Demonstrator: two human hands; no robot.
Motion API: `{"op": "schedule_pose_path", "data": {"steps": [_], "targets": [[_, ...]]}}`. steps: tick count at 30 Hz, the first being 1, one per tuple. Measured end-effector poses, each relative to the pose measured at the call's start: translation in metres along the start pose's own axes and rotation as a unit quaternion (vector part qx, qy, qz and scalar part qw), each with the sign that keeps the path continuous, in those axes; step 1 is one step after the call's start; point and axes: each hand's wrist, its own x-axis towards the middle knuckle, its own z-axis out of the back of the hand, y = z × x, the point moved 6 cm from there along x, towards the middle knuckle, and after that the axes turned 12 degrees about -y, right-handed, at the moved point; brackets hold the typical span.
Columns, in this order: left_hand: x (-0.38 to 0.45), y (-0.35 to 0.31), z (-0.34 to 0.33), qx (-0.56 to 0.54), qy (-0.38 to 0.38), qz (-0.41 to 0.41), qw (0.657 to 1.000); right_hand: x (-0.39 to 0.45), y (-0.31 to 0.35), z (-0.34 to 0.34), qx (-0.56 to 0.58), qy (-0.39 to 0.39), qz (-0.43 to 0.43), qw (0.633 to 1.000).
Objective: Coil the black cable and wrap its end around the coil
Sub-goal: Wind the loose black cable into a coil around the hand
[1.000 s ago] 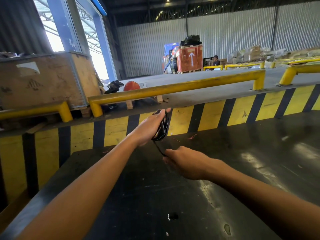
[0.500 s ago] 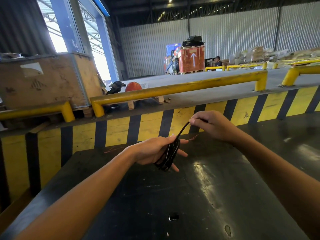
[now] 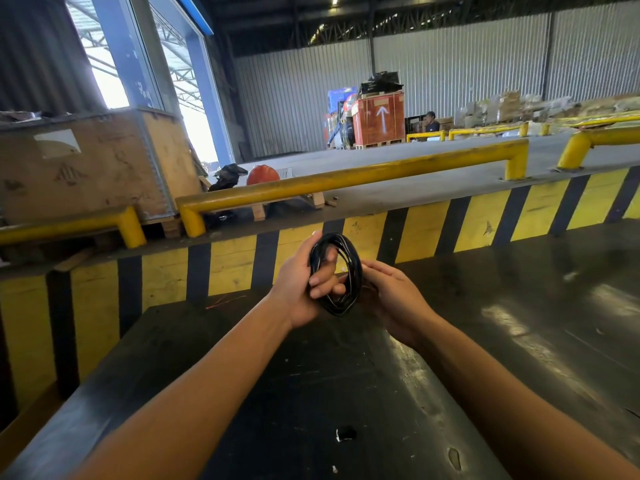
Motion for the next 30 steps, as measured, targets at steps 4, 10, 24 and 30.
{"op": "schedule_pose_path", "data": {"steps": [4,10,24,30], "targets": [[0.009,-0.002,0.028,0.071,-0.227,-0.064,0.969,-0.007,-0.003,-0.007,-0.089,-0.036,0.034,0.995],[0.01,-0.003,0.028,0.094,-0.223,-0.076,0.967,-0.017,0.002,-0.021,-0.184,0.031,0.098,0.978],[0.019,-0.022,0.024,0.475,-0.156,-0.176,0.848,-0.001,0.029,-0.011,-0.559,0.052,0.19,0.806],[0.016,-0.007,0.019,0.566,-0.162,-0.297,0.752,-0.006,0.014,-0.023,-0.52,0.053,0.194,0.83]]}}
